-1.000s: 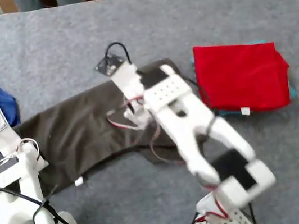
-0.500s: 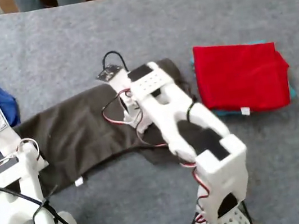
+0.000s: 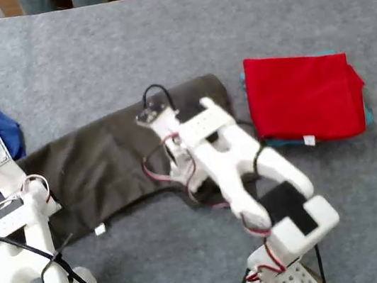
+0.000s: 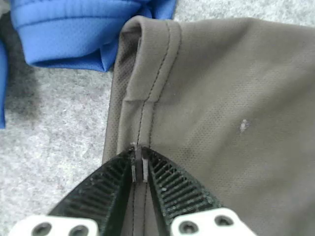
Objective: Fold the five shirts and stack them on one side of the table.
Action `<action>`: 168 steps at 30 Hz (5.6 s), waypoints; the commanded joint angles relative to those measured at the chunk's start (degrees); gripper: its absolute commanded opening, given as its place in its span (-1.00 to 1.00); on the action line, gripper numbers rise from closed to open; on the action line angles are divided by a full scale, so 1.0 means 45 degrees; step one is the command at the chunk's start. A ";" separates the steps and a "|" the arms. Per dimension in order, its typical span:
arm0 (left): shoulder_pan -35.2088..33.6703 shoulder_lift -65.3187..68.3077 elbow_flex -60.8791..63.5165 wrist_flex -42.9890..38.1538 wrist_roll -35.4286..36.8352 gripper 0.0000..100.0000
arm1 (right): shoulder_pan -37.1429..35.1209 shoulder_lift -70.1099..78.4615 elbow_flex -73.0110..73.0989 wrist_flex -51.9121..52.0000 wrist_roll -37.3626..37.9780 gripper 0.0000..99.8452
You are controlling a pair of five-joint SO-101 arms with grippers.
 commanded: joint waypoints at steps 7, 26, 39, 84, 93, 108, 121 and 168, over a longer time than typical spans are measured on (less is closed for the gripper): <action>-0.0127 -0.0020 -0.0596 0.0039 0.0020 -0.94 | -0.1875 -0.3057 0.1436 -0.0645 -0.0020 -0.97; -0.0127 -0.0020 -0.0596 0.0078 0.0020 -0.94 | 0.0254 -0.3331 0.0459 0.0879 0.0000 -0.97; -0.0088 -0.0020 -0.0596 0.0098 0.0020 -0.94 | -0.0156 -0.3214 0.0479 -0.0430 -0.0098 -0.97; 0.0147 0.2755 -0.8332 0.4024 0.0020 -0.94 | 0.2579 -0.6320 0.0537 -0.4825 0.3106 -0.97; -0.0205 0.8674 -1.1516 0.2657 0.0020 -0.94 | 0.2598 -0.1280 -0.3077 -0.5587 0.3087 -0.97; -0.1866 1.1604 -1.4720 0.2637 -0.0215 -0.94 | 0.4259 0.1553 -0.5343 -0.5568 0.2286 -0.97; -0.1690 0.7385 -1.5912 0.5626 -0.2188 -0.94 | 0.4200 0.1592 -0.5324 -0.5568 0.2266 -0.97; -0.1534 1.7328 -3.5175 1.5766 -0.1270 -0.95 | 0.4259 0.2667 -0.8254 -0.1778 0.2813 -0.97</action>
